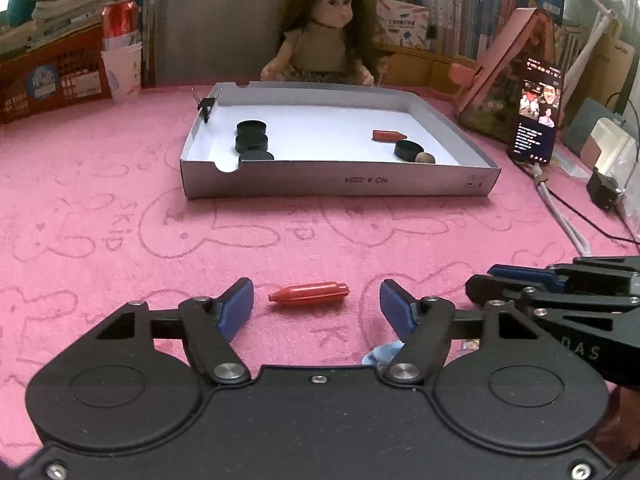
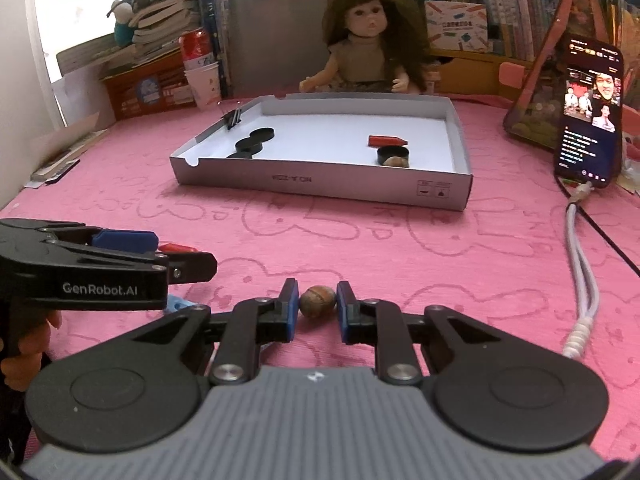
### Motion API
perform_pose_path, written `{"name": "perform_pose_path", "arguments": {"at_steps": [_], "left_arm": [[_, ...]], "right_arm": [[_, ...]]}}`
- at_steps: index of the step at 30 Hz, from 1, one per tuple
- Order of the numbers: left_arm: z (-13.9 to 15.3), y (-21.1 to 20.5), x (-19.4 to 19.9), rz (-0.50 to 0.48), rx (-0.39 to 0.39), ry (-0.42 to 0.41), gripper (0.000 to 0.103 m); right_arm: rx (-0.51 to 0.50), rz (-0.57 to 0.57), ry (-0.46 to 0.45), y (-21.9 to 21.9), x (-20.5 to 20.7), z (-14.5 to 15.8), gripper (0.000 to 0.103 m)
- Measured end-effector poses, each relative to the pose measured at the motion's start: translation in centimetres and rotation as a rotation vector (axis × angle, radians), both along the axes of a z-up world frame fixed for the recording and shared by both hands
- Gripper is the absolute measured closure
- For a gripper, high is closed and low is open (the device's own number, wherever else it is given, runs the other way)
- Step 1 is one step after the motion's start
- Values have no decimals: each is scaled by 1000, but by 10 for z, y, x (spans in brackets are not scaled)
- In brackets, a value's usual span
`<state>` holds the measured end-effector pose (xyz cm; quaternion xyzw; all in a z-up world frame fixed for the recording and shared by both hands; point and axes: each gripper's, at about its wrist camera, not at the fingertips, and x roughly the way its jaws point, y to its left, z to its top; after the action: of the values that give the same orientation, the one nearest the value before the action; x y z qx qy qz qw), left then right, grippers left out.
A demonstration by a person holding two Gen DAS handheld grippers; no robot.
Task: Organize rigid objects
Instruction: 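Grasp the second red stick with the left gripper while the right grasps the brown acorn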
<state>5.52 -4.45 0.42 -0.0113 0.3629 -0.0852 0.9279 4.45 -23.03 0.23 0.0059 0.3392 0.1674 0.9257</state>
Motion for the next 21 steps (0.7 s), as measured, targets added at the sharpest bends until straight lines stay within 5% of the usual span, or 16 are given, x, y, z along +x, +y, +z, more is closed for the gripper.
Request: {"name": "perform_pose_path", "arguments": {"at_steps": [4, 21], "left_arm": [[-1, -4, 0, 33, 28, -21, 61], [24, -4, 19, -13, -29, -62, 62]], "right_arm": [[-3, -19, -10, -1, 0, 0, 78], [61, -82, -5, -11, 23, 12, 78]]}}
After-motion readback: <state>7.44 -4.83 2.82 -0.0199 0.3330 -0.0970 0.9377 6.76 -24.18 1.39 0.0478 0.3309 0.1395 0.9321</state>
